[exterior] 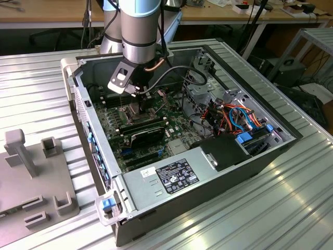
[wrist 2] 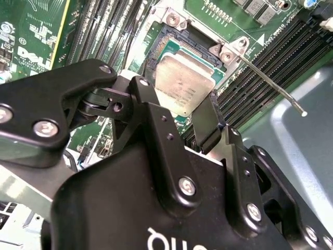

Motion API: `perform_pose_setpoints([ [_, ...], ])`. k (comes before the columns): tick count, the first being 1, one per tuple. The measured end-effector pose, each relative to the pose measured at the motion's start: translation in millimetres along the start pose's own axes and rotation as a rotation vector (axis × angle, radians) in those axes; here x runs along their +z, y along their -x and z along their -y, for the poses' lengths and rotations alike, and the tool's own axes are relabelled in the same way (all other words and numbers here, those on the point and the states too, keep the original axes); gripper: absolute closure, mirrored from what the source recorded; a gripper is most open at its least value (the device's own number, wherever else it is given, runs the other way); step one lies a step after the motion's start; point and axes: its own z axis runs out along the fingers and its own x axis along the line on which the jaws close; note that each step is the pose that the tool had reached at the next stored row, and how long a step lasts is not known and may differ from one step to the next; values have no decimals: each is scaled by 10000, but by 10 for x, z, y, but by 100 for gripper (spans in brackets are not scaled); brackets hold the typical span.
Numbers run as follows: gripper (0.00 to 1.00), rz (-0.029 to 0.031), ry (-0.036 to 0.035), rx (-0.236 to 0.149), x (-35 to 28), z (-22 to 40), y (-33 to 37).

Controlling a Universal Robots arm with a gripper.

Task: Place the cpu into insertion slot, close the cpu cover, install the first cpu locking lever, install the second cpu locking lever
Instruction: 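Place the cpu into insertion slot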

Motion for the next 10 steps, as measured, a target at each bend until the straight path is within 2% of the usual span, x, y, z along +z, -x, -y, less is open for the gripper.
perform_pose_setpoints([
  [6,47,1,-5,1,12,2,3],
  [8,47,1,-15,8,107,12,29],
  [10,47,9,-16,93,113,13,35],
])
